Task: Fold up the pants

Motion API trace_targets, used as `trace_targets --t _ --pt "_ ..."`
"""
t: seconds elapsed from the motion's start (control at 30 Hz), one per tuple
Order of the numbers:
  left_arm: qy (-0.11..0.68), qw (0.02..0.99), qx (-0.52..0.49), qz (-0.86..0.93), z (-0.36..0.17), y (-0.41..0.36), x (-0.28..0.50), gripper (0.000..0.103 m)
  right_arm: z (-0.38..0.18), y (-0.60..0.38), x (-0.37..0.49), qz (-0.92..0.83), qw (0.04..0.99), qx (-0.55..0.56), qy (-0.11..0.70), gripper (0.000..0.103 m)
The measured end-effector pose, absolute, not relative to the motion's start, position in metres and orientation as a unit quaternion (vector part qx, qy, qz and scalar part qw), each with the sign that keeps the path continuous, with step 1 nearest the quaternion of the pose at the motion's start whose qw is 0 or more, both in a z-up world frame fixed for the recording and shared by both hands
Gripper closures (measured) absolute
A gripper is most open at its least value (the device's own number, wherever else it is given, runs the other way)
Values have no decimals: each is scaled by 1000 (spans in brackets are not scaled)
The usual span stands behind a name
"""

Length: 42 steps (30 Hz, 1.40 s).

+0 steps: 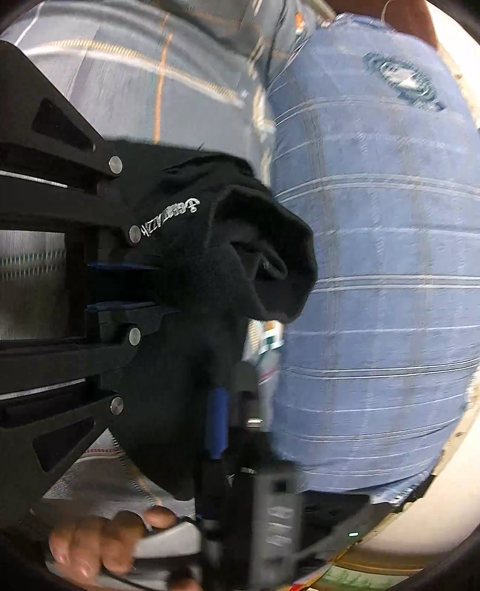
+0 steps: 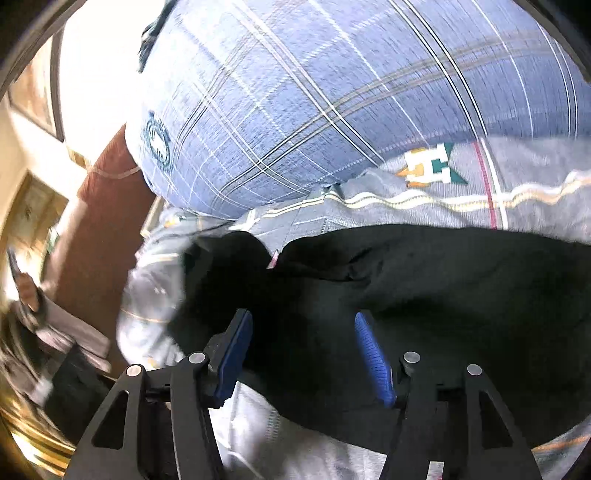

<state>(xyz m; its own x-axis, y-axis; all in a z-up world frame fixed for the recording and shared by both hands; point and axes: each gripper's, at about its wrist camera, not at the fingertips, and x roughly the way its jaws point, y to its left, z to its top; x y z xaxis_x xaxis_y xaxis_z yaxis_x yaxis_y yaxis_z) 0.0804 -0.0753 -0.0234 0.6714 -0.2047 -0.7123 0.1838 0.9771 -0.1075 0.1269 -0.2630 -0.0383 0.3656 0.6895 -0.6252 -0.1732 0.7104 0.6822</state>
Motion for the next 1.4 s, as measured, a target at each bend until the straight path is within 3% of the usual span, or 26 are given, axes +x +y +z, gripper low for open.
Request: trace_targets --t 0.07,0.13,0.17,0.27,0.4,0.63,0.77,0.87,0.97,1.0,1.23,1.33,1.4 --pt "404 908 -13 -109 -31 -80 83 92 -47 -266 134 298 756 295 503 38" --pt "408 906 -8 -113 -33 -83 83 90 -54 -264 137 310 738 310 513 25" --pt "407 906 -7 -116 -32 -83 82 85 -57 -263 139 313 732 315 516 25" --pt "409 897 -29 -167 -27 -83 78 56 -54 -259 138 318 730 322 511 25" --pt "388 892 -42 -231 -8 -76 59 35 -45 -255 135 325 741 307 502 24" --pt "345 913 -75 -204 21 -36 43 33 -39 -246 136 301 767 263 501 22" --pt "376 909 -137 -115 11 5 65 32 -11 -222 125 323 803 193 462 24" --pt "406 894 -172 -77 -5 21 73 32 -8 -194 122 347 801 153 463 44" --pt "427 884 -180 -69 -15 18 78 33 -30 -168 122 326 799 99 495 80" --pt "428 884 -176 -66 -16 16 77 33 -37 -163 123 317 799 84 504 100" --pt "427 885 -162 -86 -19 5 86 32 -2 -199 107 316 809 121 480 101" --pt "471 871 -124 -67 -39 -4 99 32 -49 -203 126 267 780 126 552 99" --pt "483 870 -84 -49 -45 -13 99 32 -80 -206 136 255 752 138 592 91"
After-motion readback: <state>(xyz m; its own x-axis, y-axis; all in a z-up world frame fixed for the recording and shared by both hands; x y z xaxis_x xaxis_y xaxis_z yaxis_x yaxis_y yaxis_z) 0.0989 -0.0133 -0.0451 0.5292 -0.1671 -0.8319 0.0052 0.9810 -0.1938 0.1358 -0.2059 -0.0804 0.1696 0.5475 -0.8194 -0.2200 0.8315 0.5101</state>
